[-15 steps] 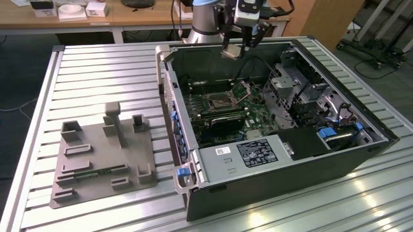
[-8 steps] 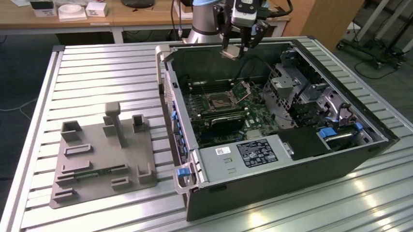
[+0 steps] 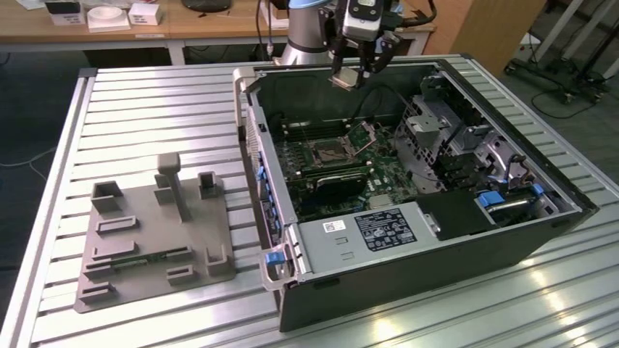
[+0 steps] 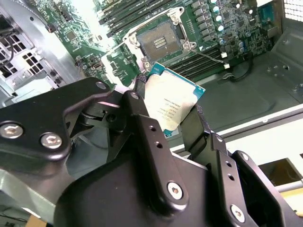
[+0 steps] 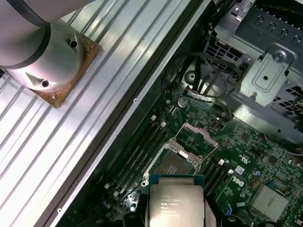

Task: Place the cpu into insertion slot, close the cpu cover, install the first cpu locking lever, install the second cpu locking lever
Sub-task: 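Place the cpu into insertion slot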

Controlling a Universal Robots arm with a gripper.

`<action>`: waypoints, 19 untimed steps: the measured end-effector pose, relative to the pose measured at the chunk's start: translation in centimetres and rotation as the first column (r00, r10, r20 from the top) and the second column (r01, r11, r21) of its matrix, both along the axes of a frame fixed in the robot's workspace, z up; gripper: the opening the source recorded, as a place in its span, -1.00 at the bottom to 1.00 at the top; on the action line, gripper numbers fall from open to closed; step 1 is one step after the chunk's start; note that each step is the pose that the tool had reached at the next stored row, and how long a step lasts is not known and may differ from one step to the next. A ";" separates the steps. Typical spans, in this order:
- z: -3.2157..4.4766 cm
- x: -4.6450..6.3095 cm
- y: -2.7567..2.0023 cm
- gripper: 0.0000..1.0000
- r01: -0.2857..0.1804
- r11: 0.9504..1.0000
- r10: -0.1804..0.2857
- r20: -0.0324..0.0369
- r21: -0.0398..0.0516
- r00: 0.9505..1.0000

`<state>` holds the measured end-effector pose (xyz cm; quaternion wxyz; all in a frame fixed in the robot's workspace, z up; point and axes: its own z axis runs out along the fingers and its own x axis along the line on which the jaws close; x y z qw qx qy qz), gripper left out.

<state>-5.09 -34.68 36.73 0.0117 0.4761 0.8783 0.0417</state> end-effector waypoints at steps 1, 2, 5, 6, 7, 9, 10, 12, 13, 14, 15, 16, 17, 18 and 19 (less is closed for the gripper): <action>-0.02 0.0 0.00 0.08 0.008 1.000 -0.008 0.000 0.000 1.000; -0.04 -0.1 0.00 0.08 0.015 1.000 -0.015 0.000 0.000 1.000; -0.09 -0.2 0.00 0.08 0.044 0.999 -0.044 0.000 0.000 0.999; -0.10 -0.2 0.00 0.08 0.054 0.999 -0.054 0.000 0.000 0.999; -0.12 -0.2 0.01 0.08 0.066 0.998 -0.066 0.000 0.000 0.998; -0.14 -0.3 0.01 0.08 0.088 0.996 -0.088 0.000 0.000 0.996; -0.16 -0.3 0.01 0.08 0.101 0.995 -0.101 0.000 0.000 0.995; -0.18 -0.3 0.01 0.08 0.127 0.992 -0.127 0.000 0.000 0.992; -0.19 -0.4 0.01 0.08 0.141 0.990 -0.141 0.000 0.000 0.990; -0.19 -0.4 0.01 0.08 0.153 0.988 -0.153 0.000 0.000 0.988; -0.20 -0.4 0.01 0.08 0.163 0.987 -0.163 0.000 0.000 0.987; -0.20 -0.5 0.01 0.08 0.173 0.985 -0.173 0.000 0.000 0.985; -0.21 -0.5 0.01 0.08 0.183 0.983 -0.183 0.000 0.000 0.983; -0.22 -0.5 0.02 0.08 0.193 0.981 -0.193 0.000 0.000 0.981; -0.24 -0.6 0.02 0.08 0.204 0.979 -0.204 0.000 0.000 0.979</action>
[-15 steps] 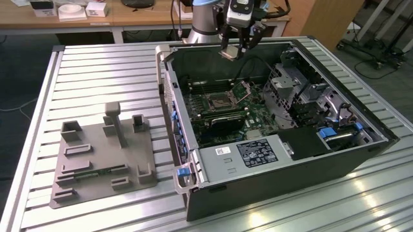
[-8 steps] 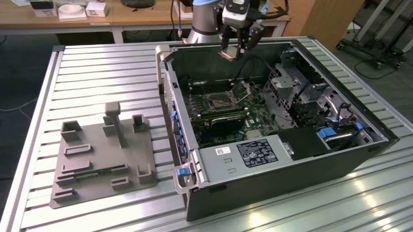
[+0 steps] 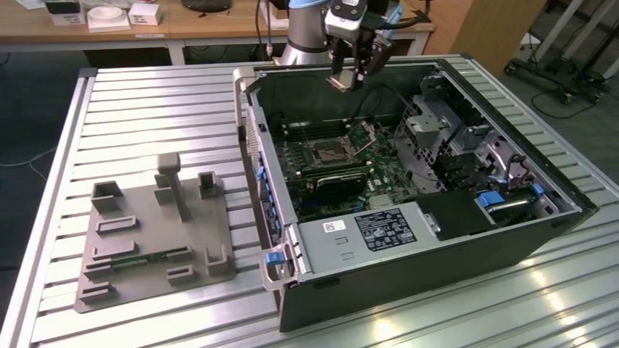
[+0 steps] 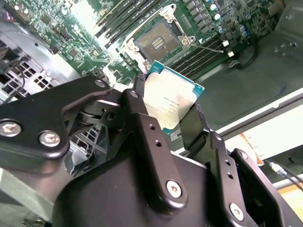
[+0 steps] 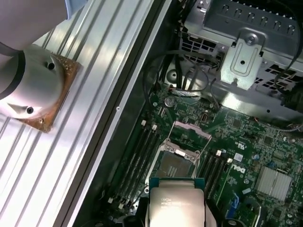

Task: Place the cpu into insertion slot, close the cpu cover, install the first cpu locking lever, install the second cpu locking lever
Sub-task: 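Place the cpu into insertion slot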

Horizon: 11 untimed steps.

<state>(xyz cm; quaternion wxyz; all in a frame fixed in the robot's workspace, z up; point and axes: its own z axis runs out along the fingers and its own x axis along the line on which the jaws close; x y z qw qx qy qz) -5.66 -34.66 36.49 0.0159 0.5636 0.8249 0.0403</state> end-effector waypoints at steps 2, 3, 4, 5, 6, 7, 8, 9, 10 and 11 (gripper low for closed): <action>-0.05 0.0 0.00 0.08 0.021 1.000 -0.021 0.000 0.000 1.000; -0.11 -0.1 0.00 0.08 0.028 1.000 -0.028 0.000 0.000 1.000; -0.18 -0.1 0.00 0.08 0.033 0.999 -0.033 -0.001 0.000 0.999; -0.26 -0.1 0.00 0.08 0.036 0.999 -0.036 -0.004 0.000 0.999; -0.44 -0.1 0.00 0.08 0.040 0.999 -0.040 -0.015 -0.001 0.999; -0.51 -0.1 0.00 0.08 0.042 0.999 -0.042 -0.021 -0.001 0.999; -0.61 -0.1 0.00 0.08 0.043 0.999 -0.043 -0.026 -0.001 0.999; -0.75 -0.1 0.00 0.08 0.044 0.999 -0.044 -0.029 -0.001 0.999; -0.90 -0.1 0.00 0.08 0.047 0.999 -0.047 -0.031 -0.001 0.998; -1.15 -0.1 0.01 0.08 0.057 0.998 -0.057 -0.032 -0.001 0.998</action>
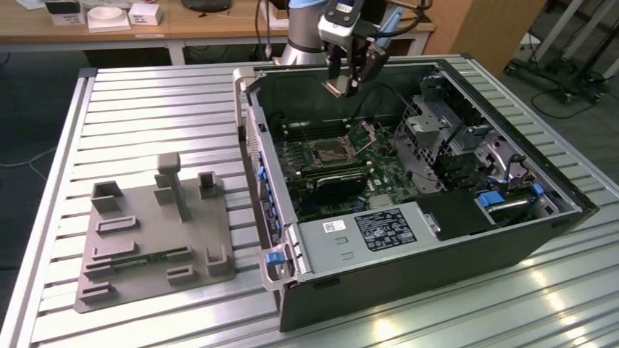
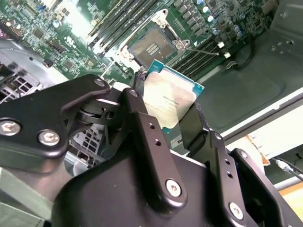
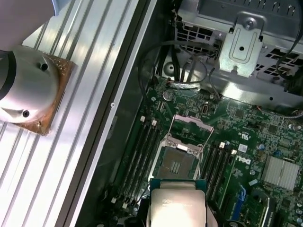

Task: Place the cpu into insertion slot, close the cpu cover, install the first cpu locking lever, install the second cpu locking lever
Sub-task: 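Place the cpu into insertion slot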

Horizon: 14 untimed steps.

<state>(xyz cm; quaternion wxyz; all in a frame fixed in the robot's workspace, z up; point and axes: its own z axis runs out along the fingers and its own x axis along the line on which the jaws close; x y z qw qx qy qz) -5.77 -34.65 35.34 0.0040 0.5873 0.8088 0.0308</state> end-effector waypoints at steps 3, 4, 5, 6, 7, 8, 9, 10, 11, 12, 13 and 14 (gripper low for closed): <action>-0.53 0.0 0.01 0.08 0.049 0.999 -0.049 0.000 0.000 0.999; -0.71 0.0 0.01 0.08 0.067 0.998 -0.067 0.000 0.000 0.998; -0.90 0.0 0.01 0.08 0.086 0.996 -0.086 0.000 0.000 0.996; -1.08 0.0 0.01 0.08 0.104 0.995 -0.104 0.000 0.000 0.995; -1.27 0.0 0.01 0.08 0.122 0.993 -0.122 0.000 0.000 0.993; -1.45 0.0 0.01 0.08 0.140 0.990 -0.140 0.000 0.000 0.990; -1.63 0.0 0.01 0.08 0.157 0.988 -0.157 0.000 0.000 0.988; -1.81 0.0 0.01 0.08 0.174 0.985 -0.174 0.000 0.000 0.985; -1.99 0.0 0.01 0.08 0.191 0.982 -0.191 0.000 0.000 0.982; -2.18 0.0 0.01 0.08 0.208 0.978 -0.208 0.000 0.000 0.978; -2.36 0.0 0.02 0.08 0.224 0.975 -0.224 0.000 0.000 0.975; -2.54 0.0 0.02 0.08 0.238 0.971 -0.238 0.000 0.000 0.971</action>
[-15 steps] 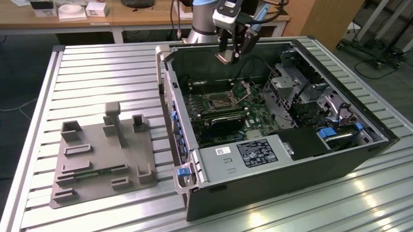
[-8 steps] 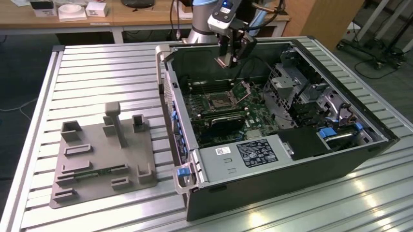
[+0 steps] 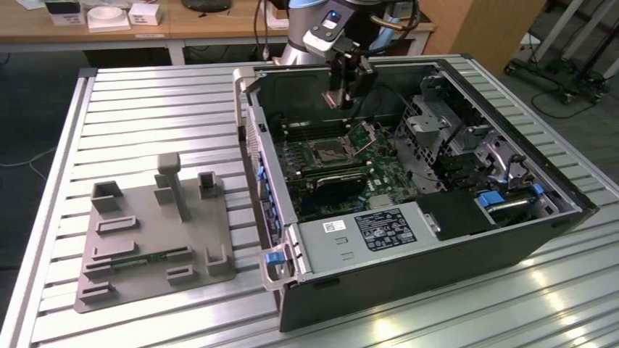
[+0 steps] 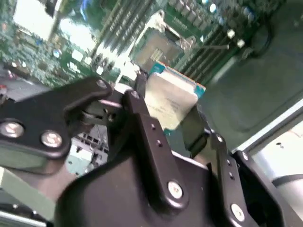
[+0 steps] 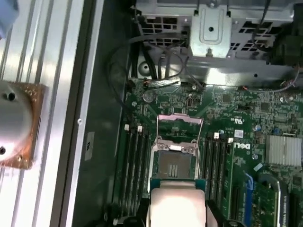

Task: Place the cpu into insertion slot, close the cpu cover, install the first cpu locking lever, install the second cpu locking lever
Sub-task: 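Place the cpu into insertion slot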

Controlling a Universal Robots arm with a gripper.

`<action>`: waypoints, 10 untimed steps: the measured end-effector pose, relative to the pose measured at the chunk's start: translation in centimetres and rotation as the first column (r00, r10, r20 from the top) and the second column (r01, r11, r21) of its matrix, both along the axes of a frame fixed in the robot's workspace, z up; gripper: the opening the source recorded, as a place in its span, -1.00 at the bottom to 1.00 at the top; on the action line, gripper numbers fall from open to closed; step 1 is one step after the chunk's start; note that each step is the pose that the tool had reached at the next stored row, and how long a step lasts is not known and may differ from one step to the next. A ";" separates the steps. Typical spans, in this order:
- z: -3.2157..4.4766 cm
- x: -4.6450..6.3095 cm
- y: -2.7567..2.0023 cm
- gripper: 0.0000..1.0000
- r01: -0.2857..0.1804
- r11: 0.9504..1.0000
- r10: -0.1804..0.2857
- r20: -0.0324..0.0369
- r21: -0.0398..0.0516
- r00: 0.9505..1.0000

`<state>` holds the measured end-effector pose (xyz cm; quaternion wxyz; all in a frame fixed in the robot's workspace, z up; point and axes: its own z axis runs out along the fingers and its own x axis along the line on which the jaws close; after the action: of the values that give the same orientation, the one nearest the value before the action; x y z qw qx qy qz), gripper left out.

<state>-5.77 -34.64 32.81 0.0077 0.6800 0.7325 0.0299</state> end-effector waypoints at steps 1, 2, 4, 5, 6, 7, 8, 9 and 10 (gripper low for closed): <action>-0.17 0.0 0.00 0.08 0.014 1.000 -0.014 0.000 0.000 1.000; -0.33 0.0 0.00 0.08 0.026 1.000 -0.026 0.000 0.000 1.000; -0.49 0.0 0.01 0.08 0.038 0.999 -0.038 -0.001 0.000 0.999; -0.50 0.0 0.00 0.08 0.038 0.999 -0.038 -0.001 0.000 0.999; -0.50 0.0 0.00 0.08 0.038 0.999 -0.038 -0.001 0.000 0.999; -0.50 0.0 0.00 0.08 0.038 0.999 -0.038 -0.001 0.000 0.999; -0.51 0.0 0.00 0.08 0.038 0.999 -0.038 -0.001 0.000 0.999; -0.51 0.0 0.00 0.08 0.038 0.999 -0.038 -0.001 0.000 0.999; -0.52 0.0 0.00 0.08 0.038 0.999 -0.038 -0.001 0.000 0.999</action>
<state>-5.78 -34.63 32.29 0.0080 0.6940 0.7193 0.0295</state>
